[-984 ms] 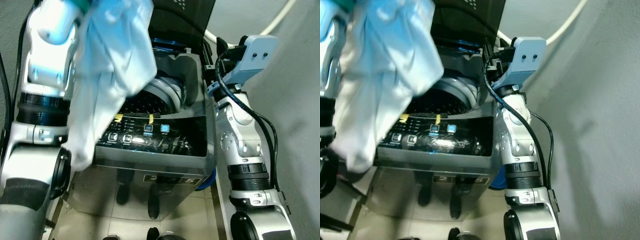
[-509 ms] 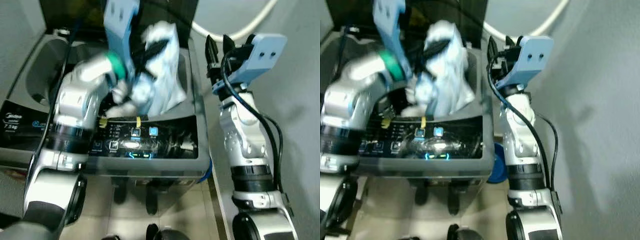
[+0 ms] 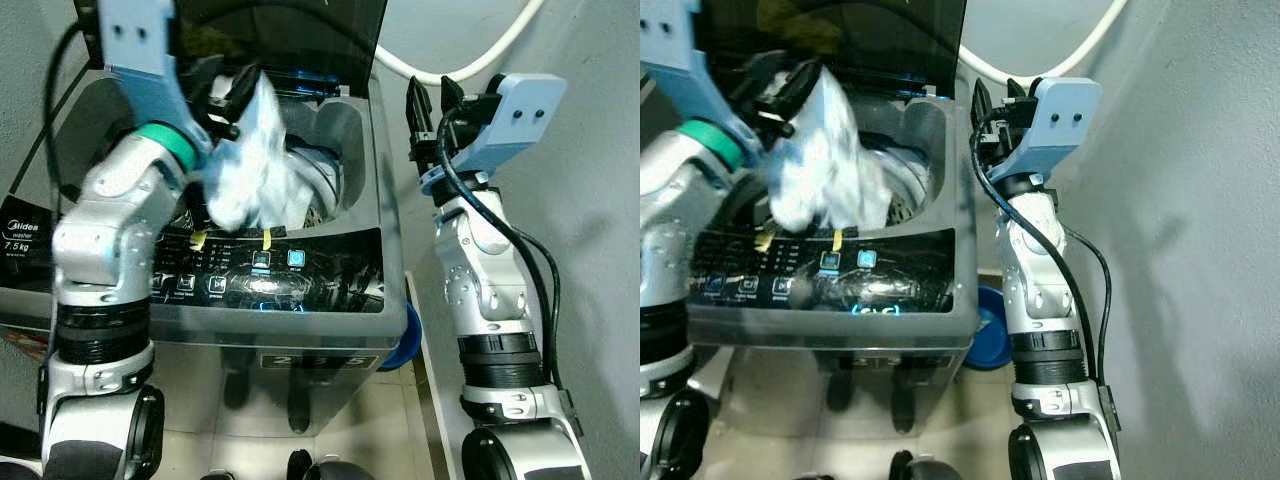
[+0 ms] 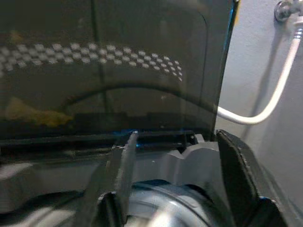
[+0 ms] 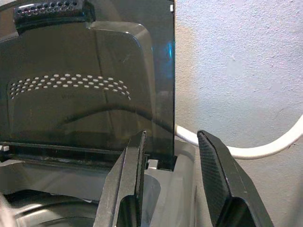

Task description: Clothes washing

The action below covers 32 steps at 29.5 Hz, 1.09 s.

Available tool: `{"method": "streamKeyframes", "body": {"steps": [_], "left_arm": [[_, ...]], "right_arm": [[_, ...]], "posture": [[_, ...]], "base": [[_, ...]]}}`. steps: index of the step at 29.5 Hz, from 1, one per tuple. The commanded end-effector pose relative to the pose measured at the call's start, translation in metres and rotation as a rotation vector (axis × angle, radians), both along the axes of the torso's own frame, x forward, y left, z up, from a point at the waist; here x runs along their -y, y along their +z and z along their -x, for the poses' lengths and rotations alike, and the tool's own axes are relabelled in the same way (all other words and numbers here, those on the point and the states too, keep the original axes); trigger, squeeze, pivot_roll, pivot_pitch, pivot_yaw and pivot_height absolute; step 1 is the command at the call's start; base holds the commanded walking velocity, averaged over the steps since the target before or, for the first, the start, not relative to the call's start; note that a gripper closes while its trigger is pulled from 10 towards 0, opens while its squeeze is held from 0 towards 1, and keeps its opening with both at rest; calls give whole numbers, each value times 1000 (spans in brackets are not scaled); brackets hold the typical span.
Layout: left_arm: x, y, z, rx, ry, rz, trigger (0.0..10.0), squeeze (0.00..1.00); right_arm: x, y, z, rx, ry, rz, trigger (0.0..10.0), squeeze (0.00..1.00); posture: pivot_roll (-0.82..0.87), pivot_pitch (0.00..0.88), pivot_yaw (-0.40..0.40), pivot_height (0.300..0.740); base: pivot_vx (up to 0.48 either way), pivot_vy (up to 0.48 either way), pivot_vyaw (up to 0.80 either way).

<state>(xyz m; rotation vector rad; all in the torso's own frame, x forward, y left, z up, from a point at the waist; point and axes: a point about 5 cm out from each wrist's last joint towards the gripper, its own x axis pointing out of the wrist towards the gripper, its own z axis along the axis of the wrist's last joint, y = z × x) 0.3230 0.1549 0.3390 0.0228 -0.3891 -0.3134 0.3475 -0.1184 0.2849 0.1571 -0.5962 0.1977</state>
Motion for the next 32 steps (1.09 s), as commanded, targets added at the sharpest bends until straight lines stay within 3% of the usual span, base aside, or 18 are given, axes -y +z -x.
{"method": "streamKeyframes", "body": {"steps": [1, 2, 3, 4, 6, 7, 8, 10, 14, 15, 16, 17, 18, 19, 20, 21, 25, 32], "left_arm": [[4, -4, 4, -1, 11, -54, 10000, 1000], [7, -5, 7, 38, 28, -131, 10000, 902], [7, -5, 7, 38, 28, -131, 10000, 902], [13, -9, 14, 103, 23, -239, 10000, 0], [13, -9, 14, 103, 23, -239, 10000, 0], [25, -16, 25, 166, -48, -335, 10000, 0], [25, -16, 25, 166, -48, -335, 10000, 0], [38, -25, 45, 279, -114, -449, 10000, 0], [34, -22, 45, 316, -57, -445, 10000, 0], [20, -12, 41, 334, 58, -373, 10000, 0], [20, -12, 41, 334, 58, -373, 10000, 0], [3, -1, 36, 333, 160, -278, 10000, 0], [3, -1, 36, 333, 160, -278, 10000, 0], [-14, 7, 33, 318, 245, -193, 10000, 0], [-14, 7, 33, 318, 245, -193, 10000, 0], [-27, 12, 31, 306, 298, -126, 10000, 0], [-38, 13, 30, 300, 343, -74, 10000, 0], [-36, 7, 30, 317, 369, -84, 10000, 0]], "right_arm": [[2, -2, -1, -13, -6, 6, 10000, 0], [2, -2, -1, -13, -7, 6, 10000, 0], [2, -2, -1, -13, -7, 6, 10000, 0], [2, -2, -1, -14, -8, 5, 10000, 0], [2, -2, -1, -14, -8, 5, 10000, 0], [2, -4, -1, -17, -9, 5, 10000, 0], [2, -4, -1, -17, -9, 5, 10000, 0], [2, -6, -2, -23, -10, 6, 10000, 0], [2, -6, -2, -26, -10, 6, 10000, 0], [2, -7, -3, -28, -9, 6, 10000, 0], [2, -7, -3, -28, -9, 6, 10000, 0], [1, -7, -3, -30, -7, 5, 10000, 0], [1, -7, -3, -30, -7, 5, 10000, 0], [0, -7, -4, -31, -4, 3, 10000, 0], [0, -7, -4, -31, -4, 3, 10000, 0], [-1, -7, -4, -31, -1, 2, 10000, 0], [-2, -7, -4, -31, 0, 0, 10000, 0], [-1, -7, -4, -35, -4, 5, 10000, 0]], "posture": [[109, 101, -52, 740], [109, 101, -52, 740], [109, 101, -52, 740], [111, 102, -52, 740], [111, 102, -52, 740], [111, 103, -53, 740], [111, 103, -53, 740], [116, 107, -56, 740], [119, 108, -57, 740], [121, 108, -58, 740], [121, 108, -58, 740], [122, 107, -60, 740], [122, 107, -60, 740], [122, 105, -61, 740], [122, 105, -61, 740], [120, 105, -61, 740], [116, 103, -62, 740], [111, 101, -66, 740]], "base": [[0, 0, 0], [0, 0, 0], [0, 0, 0], [0, 0, 0], [0, 0, 0], [0, 0, 0], [0, 0, 0], [0, 0, 0], [0, 0, 0], [0, 0, 0], [0, 0, 0], [0, 0, 0], [0, 0, 0], [0, 0, 0], [0, 0, 0], [0, 0, 0], [0, 0, 0], [-314, 0, 0]]}}
